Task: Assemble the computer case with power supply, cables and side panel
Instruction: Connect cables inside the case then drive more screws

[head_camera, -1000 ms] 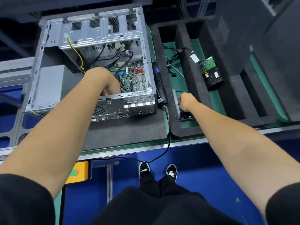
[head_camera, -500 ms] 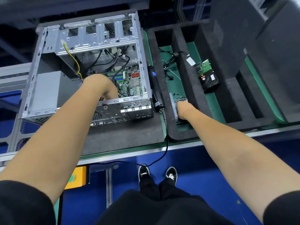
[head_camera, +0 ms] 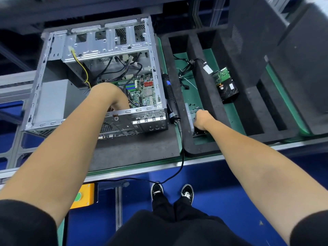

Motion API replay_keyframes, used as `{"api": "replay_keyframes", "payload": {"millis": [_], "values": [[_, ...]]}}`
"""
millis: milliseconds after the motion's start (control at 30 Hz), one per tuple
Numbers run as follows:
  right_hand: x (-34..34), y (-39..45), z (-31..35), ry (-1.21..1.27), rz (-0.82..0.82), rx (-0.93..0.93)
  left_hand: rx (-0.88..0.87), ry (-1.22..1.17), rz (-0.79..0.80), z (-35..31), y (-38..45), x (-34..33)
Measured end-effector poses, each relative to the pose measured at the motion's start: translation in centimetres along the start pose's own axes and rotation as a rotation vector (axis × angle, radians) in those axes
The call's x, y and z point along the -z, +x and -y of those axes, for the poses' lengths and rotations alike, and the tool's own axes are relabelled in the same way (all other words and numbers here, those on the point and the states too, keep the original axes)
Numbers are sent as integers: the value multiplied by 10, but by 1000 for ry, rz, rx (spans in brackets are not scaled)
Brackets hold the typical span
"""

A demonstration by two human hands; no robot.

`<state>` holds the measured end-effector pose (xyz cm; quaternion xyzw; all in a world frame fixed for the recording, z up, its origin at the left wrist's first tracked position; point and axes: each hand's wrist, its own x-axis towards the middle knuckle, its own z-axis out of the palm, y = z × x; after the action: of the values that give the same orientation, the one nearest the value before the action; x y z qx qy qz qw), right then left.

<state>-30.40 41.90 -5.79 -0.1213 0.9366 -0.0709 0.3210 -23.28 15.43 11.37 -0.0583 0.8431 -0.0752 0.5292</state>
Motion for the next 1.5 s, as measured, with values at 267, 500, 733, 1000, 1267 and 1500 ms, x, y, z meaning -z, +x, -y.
{"api": "replay_keyframes", "payload": {"millis": [267, 500, 733, 1000, 1267, 1500], "values": [[6, 8, -2, 164, -49, -48, 14, -53, 13, 1, -2, 0], [-2, -1, 1, -85, 2, 6, 42, -67, -26, 3, 0, -2], [-9, -4, 6, -304, 117, -16, 41, -81, -38, 4, 0, -2], [-12, -6, 3, -344, 129, -17, 41, -53, -50, -1, -11, -2], [-5, -7, 4, -168, 79, -43, 26, -116, -32, 4, -8, -4], [1, -11, 4, -58, 8, -29, 38, -120, -37, 4, -3, -4]]}}
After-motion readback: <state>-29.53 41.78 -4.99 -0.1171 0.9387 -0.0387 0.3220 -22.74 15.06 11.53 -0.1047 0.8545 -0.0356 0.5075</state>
